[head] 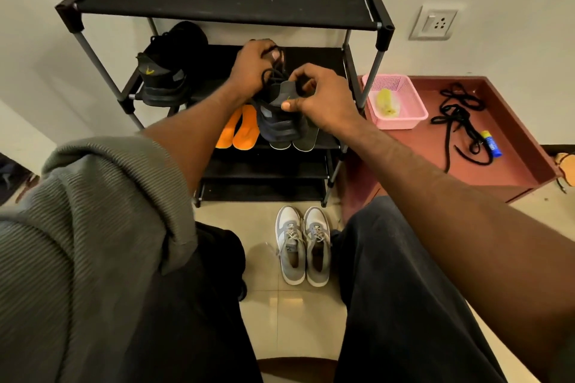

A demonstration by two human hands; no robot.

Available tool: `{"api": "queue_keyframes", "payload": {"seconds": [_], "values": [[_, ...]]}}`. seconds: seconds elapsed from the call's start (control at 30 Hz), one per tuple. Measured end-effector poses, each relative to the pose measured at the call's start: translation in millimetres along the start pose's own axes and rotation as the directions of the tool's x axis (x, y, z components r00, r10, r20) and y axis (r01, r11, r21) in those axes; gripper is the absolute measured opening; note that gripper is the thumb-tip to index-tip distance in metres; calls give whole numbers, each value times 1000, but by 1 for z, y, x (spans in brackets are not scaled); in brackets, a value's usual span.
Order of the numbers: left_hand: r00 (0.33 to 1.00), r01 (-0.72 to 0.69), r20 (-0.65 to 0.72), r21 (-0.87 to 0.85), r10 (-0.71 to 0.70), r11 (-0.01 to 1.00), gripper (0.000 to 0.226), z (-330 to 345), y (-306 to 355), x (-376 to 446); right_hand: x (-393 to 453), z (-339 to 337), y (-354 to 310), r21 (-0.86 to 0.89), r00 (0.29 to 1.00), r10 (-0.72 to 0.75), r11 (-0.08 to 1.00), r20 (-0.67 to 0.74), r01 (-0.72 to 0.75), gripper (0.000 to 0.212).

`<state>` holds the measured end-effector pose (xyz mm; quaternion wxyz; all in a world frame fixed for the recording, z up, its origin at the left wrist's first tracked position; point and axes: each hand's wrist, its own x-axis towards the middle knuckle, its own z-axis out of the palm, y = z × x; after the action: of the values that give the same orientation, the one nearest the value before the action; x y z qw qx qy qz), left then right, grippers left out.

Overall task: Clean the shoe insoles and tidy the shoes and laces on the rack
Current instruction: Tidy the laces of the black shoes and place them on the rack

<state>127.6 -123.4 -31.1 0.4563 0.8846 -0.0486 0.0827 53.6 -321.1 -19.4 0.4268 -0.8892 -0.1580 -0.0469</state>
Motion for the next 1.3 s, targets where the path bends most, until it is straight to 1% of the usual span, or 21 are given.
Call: {"api": "queue_keyframes", "payload": {"seconds": [0.07, 0.13, 0.17, 0.27, 0.3, 0.37, 0.47, 0.53, 0.6, 0.63, 0.67, 0.73, 0.8, 0.83, 0.9, 0.97, 1.03, 1.07, 1.13, 1.2, 1.3], "values": [[997, -72, 12, 21, 72, 997, 19, -9, 18, -19, 5, -3, -3, -7, 1000, 12, 1000, -14, -13, 43], [984, -141, 130, 127, 124, 982, 16, -23, 23, -31, 11, -6, -3, -8, 999, 34, 999, -10, -34, 45], [974, -136, 199, 147, 105, 980, 15, -30, 24, -35, 13, -7, -3, -12, 999, 42, 999, 5, -42, 46], [938, -16, 347, 116, -25, 993, 15, -48, 36, -43, 14, -9, -1, -9, 997, 54, 998, 50, -54, 48], [924, -4, 379, 128, -45, 992, 18, -52, 38, -42, 14, -9, 0, 14, 997, 64, 998, 50, -65, 47], [903, -32, 426, 183, -50, 983, 23, -54, 41, -40, 15, -9, 2, 52, 995, 82, 995, 48, -84, 47], [901, -109, 434, 273, -21, 956, 30, -45, 46, -37, 15, -7, 3, 39, 997, 70, 997, 33, -72, 45], [914, -73, 404, 266, -42, 961, 27, -41, 51, -33, 15, -8, 4, 41, 998, 63, 997, 20, -64, 44], [905, -9, 415, 247, -97, 969, 17, -42, 54, -28, 14, -9, 5, 30, 997, 60, 998, 49, -62, 45], [898, -12, 429, 258, -103, 966, 13, -42, 54, -26, 12, -9, 5, 6, 996, 50, 999, 71, -51, 45], [899, -35, 430, 274, -90, 961, 14, -41, 55, -26, 11, -8, 5, -21, 995, 35, 999, 88, -33, 45], [915, -170, 403, 376, 4, 911, 12, -35, 58, -27, 7, -5, 3, -50, 996, 4, 999, 86, 1, 45], [896, -317, 439, 519, 71, 794, 13, -27, 58, -27, 5, -1, 4, -58, 997, -21, 998, 69, 25, 45], [877, -350, 476, 549, 59, 759, 15, -26, 56, -28, 5, 1, 6, -62, 997, -30, 997, 73, 34, 45], [847, -355, 531, 514, 35, 781, 21, -34, 52, -35, 5, 4, 10, -78, 996, -42, 996, 84, 48, 45], [843, -348, 533, 431, 76, 833, 37, -49, 49, -47, 6, 4, 13, -84, 996, -63, 994, 66, 69, 46], [835, -389, 533, 401, 134, 829, 46, -60, 42, -56, 10, 2, 13, -50, 994, -96, 994, 53, 99, 45], [828, -425, 537, 410, 163, 807, 46, -63, 38, -59, 13, 0, 12, -27, 992, -108, 994, 70, 110, 43], [833, -463, 527, 494, 171, 736, 47, -66, 28, -59, 19, -4, 9, -14, 978, -142, 989, 154, 146, 44], [846, -456, 518, 583, 125, 673, 54, -68, 18, -56, 25, -6, 5, -73, 948, -174, 977, 265, 199, 48], [845, -471, 516, 595, 139, 651, 50, -66, 12, -55, 33, -8, -1, -198, 898, -196, 936, 394, 292, 51]]}}
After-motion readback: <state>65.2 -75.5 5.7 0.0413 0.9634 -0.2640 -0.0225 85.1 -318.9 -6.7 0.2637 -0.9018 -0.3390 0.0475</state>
